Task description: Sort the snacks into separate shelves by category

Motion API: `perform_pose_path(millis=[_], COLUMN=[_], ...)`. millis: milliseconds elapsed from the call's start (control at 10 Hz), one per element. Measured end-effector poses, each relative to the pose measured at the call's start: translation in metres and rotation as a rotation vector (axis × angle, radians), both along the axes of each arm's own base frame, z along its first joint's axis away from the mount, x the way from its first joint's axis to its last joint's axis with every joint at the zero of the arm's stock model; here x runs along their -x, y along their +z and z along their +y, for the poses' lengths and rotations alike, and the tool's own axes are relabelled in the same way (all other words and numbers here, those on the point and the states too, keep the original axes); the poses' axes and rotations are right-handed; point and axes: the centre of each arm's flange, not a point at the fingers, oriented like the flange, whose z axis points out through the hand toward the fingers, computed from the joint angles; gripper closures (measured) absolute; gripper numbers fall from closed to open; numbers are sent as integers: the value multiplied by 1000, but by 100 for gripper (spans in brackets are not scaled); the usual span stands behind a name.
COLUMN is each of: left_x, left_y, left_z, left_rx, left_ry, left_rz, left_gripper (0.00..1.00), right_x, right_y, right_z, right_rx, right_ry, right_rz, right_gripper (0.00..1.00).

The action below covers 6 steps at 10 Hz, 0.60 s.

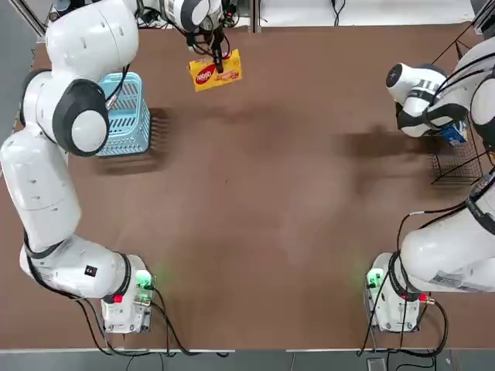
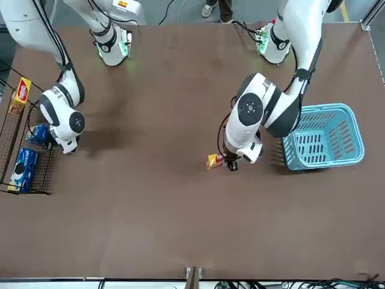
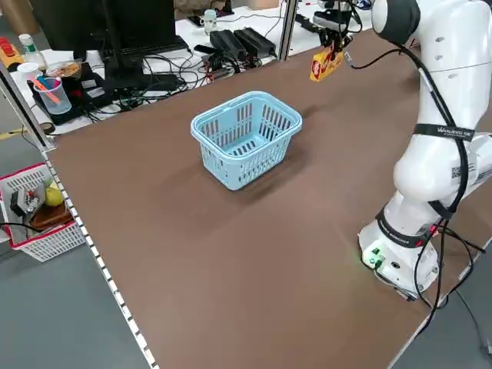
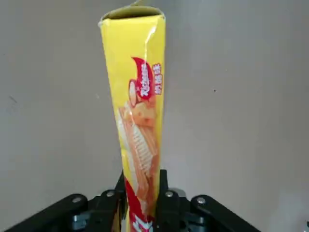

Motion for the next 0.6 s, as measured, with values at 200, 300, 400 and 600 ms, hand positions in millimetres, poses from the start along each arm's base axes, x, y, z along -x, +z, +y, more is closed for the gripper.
perform_pose_path(millis=[200, 300, 400, 600], left_x=[7, 13, 18, 26], left_y=[-2, -3, -3, -8], left_z=[-20, -33, -43, -57], left_rx=[15, 12, 5, -4], left_ry=[21, 31, 42, 64], left_rz=[-14, -19, -26, -26], left_gripper=[74, 74, 74, 74], right_x=[-1, -2, -2, -2], right_y=[0, 0, 0, 0], right_z=[3, 3, 4, 4], right_rx=[-10, -14, -15, -14], right_ry=[10, 13, 14, 15], right_rz=[-5, -7, -8, -8], right_gripper=[39, 26, 10, 0])
